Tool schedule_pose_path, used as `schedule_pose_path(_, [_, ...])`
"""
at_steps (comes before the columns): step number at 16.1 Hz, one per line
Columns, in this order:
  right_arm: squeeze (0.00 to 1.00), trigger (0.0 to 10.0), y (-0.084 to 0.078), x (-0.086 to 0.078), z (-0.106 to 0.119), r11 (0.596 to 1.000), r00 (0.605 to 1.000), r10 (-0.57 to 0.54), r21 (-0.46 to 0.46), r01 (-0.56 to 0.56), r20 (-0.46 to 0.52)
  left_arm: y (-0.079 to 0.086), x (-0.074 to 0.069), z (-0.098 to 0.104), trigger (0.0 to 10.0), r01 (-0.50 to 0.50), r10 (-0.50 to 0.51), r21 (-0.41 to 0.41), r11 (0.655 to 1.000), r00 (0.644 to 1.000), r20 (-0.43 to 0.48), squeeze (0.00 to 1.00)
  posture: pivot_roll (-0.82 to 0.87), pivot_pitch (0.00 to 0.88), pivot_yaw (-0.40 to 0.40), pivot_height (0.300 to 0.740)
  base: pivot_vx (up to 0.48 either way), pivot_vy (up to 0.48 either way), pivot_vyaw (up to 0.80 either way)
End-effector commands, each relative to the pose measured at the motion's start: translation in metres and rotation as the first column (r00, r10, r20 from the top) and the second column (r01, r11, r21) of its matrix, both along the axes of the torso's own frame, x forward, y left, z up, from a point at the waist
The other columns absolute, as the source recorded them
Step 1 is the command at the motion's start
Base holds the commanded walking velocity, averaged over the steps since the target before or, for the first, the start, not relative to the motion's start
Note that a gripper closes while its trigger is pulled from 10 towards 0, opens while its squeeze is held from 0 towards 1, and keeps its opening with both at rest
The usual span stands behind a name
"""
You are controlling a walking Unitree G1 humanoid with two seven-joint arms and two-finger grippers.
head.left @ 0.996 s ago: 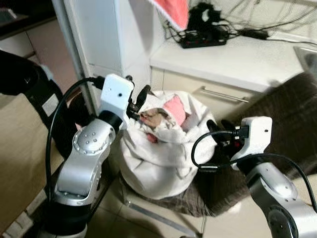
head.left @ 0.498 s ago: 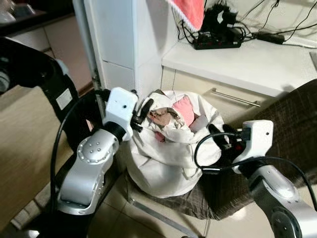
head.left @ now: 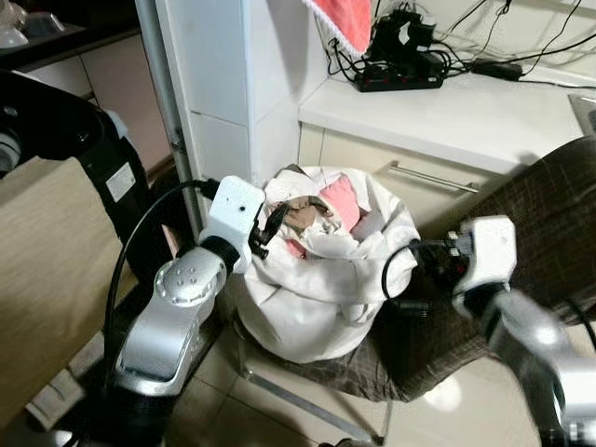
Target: Clothes washing
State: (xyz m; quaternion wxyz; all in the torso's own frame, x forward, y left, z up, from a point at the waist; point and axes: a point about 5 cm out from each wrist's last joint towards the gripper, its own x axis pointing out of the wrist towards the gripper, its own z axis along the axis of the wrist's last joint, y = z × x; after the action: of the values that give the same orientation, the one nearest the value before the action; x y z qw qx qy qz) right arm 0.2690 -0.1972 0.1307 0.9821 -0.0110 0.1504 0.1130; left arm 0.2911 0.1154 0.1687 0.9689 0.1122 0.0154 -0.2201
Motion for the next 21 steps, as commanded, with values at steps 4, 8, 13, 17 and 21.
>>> schedule_pose_path(4, [1.0,10.0,0.0,0.037,-0.015,0.979,0.975,0.199,-0.031,-0.203,-0.101,-0.002,-0.003,-0.002,10.0,0.217,-0.215,0.032,0.976,0.974,-0.068,0.0,-0.07,0.0,0.023,0.74,0.0,0.0,0.0])
schedule_pose_path(8, [1.0,10.0,0.019,0.086,0.002,0.961,0.961,0.275,0.006,-0.275,0.012,0.003,-0.006,0.0,10.0,0.32,-0.313,0.067,0.945,0.945,-0.099,0.0,-0.04,0.0,0.038,0.74,0.0,0.0,0.0])
schedule_pose_path(13, [1.0,10.0,0.037,0.107,-0.011,0.949,0.953,0.295,-0.094,-0.3,-0.064,0.009,-0.026,0.011,10.0,0.435,-0.423,0.069,0.898,0.895,-0.143,0.0,0.06,0.12,0.023,0.74,0.0,0.0,0.0])
schedule_pose_path(17, [1.0,10.0,0.031,0.105,-0.026,0.959,0.965,0.239,-0.127,-0.252,-0.107,0.02,-0.039,0.024,10.0,0.47,-0.451,0.085,0.879,0.875,-0.174,0.0,0.14,0.212,0.032,0.74,0.0,0.0,0.0])
schedule_pose_path(21, [0.0,10.0,0.027,0.105,-0.032,0.974,0.98,0.157,-0.146,-0.174,-0.118,0.021,-0.05,0.037,10.0,0.509,-0.49,0.062,0.859,0.85,-0.194,0.0,0.19,0.262,0.04,0.74,0.0,0.0,0.0])
